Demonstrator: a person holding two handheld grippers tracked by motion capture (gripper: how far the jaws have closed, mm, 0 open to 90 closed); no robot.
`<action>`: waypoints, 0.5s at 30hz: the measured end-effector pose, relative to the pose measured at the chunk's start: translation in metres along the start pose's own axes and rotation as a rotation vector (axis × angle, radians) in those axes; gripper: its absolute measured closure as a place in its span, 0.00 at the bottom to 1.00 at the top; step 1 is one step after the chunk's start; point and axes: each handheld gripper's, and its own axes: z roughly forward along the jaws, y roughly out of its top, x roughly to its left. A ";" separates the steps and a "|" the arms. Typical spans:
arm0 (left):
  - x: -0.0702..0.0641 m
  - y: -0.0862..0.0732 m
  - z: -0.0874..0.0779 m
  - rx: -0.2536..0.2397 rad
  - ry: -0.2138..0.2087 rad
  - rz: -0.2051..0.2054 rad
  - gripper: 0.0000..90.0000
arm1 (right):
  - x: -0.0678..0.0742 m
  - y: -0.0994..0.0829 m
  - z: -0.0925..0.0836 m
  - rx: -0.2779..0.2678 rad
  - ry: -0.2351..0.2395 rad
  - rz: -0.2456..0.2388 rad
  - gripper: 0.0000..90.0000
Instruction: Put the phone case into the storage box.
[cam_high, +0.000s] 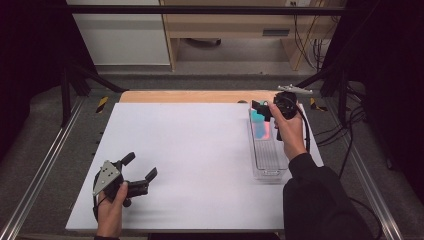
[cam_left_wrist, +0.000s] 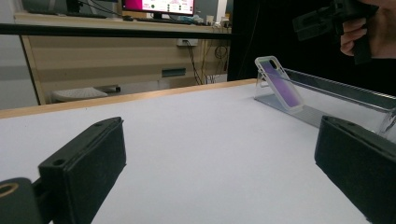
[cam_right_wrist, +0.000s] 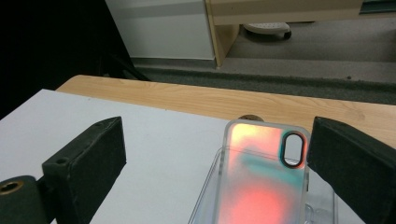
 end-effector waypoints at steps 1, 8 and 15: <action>0.000 0.000 0.000 0.000 0.000 0.000 0.02 | 0.001 0.000 -0.001 0.000 0.000 -0.004 0.05; 0.000 0.000 0.000 0.000 0.000 0.000 0.02 | 0.007 0.000 -0.004 -0.013 0.018 -0.018 0.05; 0.000 0.000 0.000 0.003 -0.001 0.004 0.02 | 0.016 0.002 -0.008 -0.028 0.039 -0.039 0.05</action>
